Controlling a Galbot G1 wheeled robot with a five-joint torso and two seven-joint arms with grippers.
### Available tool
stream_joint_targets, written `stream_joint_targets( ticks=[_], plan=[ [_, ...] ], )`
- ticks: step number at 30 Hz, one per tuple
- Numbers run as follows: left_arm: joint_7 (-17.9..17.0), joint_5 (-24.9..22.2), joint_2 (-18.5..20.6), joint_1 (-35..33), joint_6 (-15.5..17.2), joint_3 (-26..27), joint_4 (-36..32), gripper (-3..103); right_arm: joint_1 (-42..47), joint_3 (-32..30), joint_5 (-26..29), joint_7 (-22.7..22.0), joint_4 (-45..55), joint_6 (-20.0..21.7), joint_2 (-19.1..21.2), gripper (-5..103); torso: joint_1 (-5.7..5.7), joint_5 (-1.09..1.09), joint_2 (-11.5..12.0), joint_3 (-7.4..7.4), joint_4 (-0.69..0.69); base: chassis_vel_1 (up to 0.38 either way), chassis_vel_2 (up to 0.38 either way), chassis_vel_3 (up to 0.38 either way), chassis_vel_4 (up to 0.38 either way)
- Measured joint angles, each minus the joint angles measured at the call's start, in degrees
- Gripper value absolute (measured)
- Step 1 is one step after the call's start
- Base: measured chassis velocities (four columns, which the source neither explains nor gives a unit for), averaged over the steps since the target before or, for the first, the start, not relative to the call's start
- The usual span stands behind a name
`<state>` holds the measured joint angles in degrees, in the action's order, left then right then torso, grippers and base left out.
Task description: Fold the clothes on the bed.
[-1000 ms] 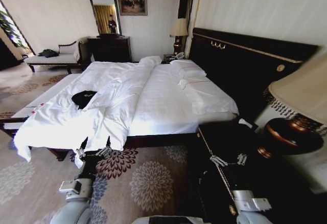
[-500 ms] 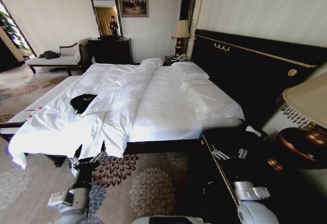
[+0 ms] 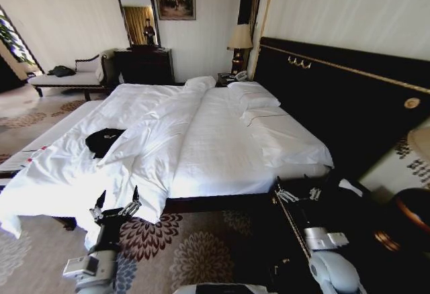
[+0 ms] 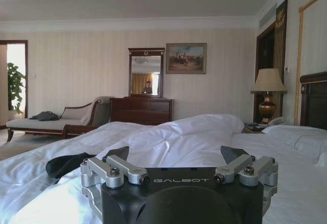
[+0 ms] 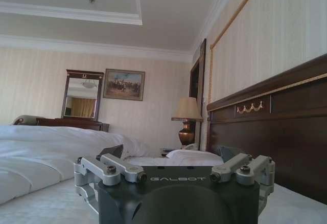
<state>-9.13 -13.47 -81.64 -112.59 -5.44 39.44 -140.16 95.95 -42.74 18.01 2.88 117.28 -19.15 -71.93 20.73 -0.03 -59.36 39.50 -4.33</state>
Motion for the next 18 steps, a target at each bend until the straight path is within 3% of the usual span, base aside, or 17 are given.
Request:
stream_joint_targets(
  ticks=[18],
  plan=[
    [-0.70,-0.14,0.73,0.39,0.20,0.48,0.26,100,-0.37,0.17,-1.96,0.30,-0.95,-0.76,-1.84,100,0.01,0.00,0.00,0.00,0.00,-0.120,0.108,0.111,-0.111]
  ],
)
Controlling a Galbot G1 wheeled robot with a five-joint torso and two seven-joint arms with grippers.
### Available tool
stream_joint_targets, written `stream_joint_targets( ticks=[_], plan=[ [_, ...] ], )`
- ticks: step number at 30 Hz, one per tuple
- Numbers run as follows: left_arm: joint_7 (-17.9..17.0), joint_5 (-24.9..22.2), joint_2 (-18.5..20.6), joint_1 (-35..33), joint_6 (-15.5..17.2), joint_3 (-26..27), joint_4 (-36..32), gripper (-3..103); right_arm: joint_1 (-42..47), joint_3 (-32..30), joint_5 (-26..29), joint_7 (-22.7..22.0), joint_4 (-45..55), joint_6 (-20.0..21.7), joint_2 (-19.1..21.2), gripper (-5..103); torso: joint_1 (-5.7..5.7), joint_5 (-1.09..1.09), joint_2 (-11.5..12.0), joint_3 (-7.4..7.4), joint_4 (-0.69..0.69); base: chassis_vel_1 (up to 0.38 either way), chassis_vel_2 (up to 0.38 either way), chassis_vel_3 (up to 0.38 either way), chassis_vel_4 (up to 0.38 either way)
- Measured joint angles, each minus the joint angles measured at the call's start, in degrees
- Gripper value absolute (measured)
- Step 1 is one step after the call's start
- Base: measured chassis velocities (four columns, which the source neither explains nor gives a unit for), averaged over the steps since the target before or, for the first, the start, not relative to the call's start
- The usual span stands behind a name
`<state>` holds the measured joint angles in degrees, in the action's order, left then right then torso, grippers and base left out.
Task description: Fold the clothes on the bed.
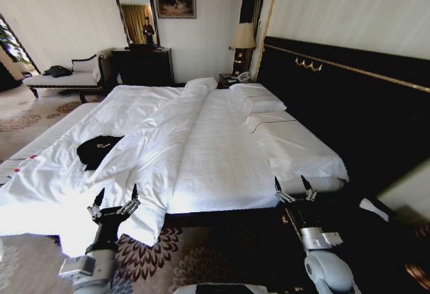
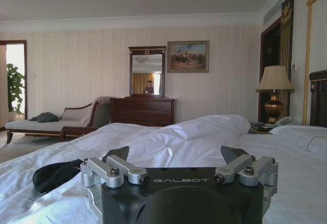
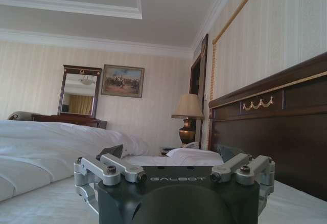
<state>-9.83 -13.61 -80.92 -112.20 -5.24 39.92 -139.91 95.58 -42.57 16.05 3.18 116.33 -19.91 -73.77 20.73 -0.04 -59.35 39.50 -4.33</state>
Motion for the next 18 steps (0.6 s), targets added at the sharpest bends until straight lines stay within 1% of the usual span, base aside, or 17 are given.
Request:
stream_joint_targets(
  ticks=[7,13,18],
  plan=[
    [-0.16,0.10,0.38,-0.09,0.07,0.18,-0.23,100,0.01,0.26,0.89,0.33,-0.05,-1.01,-0.34,100,-0.03,0.00,-0.02,-0.01,0.00,-0.006,0.006,0.009,-0.006],
    [-0.37,0.10,0.64,-0.27,0.07,0.46,-0.35,100,-0.19,0.28,-1.23,0.84,-0.45,-1.01,-0.95,100,-0.03,0.00,-0.03,-0.01,0.00,0.000,0.000,0.000,0.000],
    [-0.38,0.17,0.49,-0.29,0.07,0.42,-0.36,100,-0.26,0.41,-1.61,0.86,-0.72,-1.01,-1.27,100,-0.02,0.00,-0.02,-0.01,0.01,0.000,0.000,0.000,0.000]
  ],
)
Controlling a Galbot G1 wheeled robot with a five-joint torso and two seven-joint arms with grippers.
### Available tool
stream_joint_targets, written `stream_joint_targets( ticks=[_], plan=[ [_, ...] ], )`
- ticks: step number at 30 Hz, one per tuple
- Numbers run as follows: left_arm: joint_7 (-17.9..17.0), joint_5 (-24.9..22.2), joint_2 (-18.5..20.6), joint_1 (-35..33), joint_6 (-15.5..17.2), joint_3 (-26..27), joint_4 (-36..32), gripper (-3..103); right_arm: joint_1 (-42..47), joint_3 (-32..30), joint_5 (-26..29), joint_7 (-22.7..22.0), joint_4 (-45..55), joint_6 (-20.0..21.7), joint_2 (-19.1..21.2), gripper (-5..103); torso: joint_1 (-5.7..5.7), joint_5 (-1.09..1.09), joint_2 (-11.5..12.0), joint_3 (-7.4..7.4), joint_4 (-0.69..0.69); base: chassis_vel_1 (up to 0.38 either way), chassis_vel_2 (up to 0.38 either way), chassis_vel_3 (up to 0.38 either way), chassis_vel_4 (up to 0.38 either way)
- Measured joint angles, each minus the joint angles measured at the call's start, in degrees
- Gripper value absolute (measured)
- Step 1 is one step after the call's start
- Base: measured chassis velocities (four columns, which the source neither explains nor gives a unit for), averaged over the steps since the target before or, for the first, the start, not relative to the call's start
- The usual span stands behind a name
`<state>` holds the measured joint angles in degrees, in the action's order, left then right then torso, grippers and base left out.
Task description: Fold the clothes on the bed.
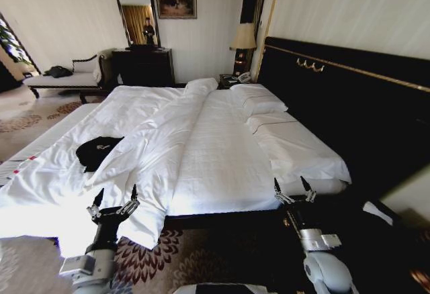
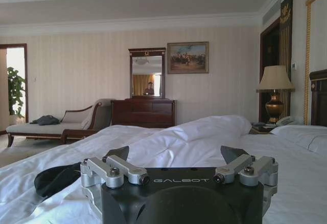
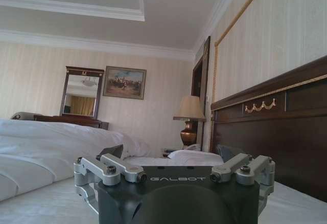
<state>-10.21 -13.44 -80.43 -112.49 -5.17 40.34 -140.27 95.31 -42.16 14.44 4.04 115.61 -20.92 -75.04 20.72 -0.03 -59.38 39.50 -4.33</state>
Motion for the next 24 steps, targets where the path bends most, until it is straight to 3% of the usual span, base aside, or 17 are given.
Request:
stream_joint_targets(
  ticks=[11,24],
  plan=[
    [0.00,0.17,-0.12,0.30,-0.03,-0.17,0.68,100,-0.41,0.19,0.04,-0.11,-0.78,-0.14,-0.29,100,0.00,0.01,0.01,0.00,-0.01,0.055,0.050,-0.046,-0.062],
    [-0.01,0.10,0.07,0.68,-0.03,0.03,1.39,100,-1.77,0.81,-0.53,0.01,-2.80,-0.44,-0.58,100,-0.01,0.00,0.00,0.00,-0.01,0.224,0.261,-0.226,-0.266]
  ],
)
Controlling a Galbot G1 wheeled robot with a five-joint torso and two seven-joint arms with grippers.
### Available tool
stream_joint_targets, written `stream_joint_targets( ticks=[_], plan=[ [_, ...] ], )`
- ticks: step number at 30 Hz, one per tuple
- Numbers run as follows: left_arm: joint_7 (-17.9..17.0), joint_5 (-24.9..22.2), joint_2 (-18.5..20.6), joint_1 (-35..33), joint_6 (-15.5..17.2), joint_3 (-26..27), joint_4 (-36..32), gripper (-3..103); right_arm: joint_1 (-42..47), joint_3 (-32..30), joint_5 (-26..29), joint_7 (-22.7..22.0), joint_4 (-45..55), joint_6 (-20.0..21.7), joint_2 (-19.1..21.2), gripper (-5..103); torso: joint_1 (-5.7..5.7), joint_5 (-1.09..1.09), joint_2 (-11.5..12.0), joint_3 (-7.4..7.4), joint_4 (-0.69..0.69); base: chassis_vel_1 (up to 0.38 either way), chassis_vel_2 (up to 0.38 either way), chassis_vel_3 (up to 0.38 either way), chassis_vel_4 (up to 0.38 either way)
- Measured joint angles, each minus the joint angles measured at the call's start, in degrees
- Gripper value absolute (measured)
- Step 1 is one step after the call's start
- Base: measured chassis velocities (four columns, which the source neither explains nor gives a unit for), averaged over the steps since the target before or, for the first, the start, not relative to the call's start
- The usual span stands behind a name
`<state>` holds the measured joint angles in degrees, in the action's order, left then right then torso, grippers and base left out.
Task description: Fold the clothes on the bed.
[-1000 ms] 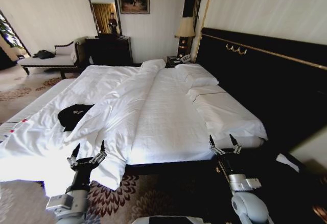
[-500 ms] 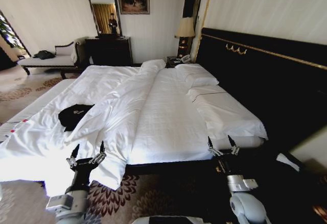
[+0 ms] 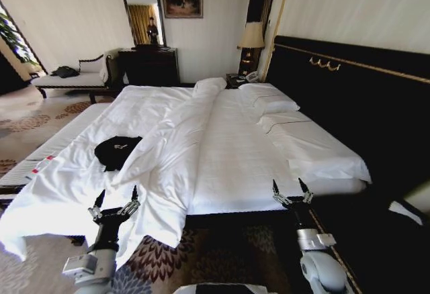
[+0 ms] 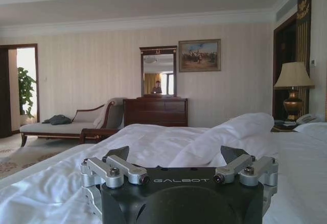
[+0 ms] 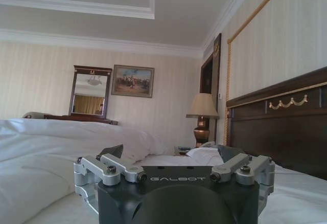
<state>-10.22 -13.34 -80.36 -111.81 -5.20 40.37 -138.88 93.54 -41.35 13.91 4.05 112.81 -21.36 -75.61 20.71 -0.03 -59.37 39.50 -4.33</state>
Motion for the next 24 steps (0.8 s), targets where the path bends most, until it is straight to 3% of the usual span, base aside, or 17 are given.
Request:
stream_joint_targets(
  ticks=[12,24],
  plan=[
    [-0.11,0.07,-0.21,-0.21,-0.05,0.28,0.01,100,-0.67,0.58,-1.31,0.75,-1.08,-0.82,-0.25,100,0.07,-0.05,0.02,0.01,0.00,0.227,0.369,-0.239,-0.350],
    [0.01,0.75,-1.13,-0.36,-0.17,-0.19,-0.18,100,-1.03,0.31,-2.04,0.68,-1.83,-0.84,-0.42,100,0.00,0.03,0.01,0.00,-0.01,0.002,-0.007,-0.014,0.000]
  ],
)
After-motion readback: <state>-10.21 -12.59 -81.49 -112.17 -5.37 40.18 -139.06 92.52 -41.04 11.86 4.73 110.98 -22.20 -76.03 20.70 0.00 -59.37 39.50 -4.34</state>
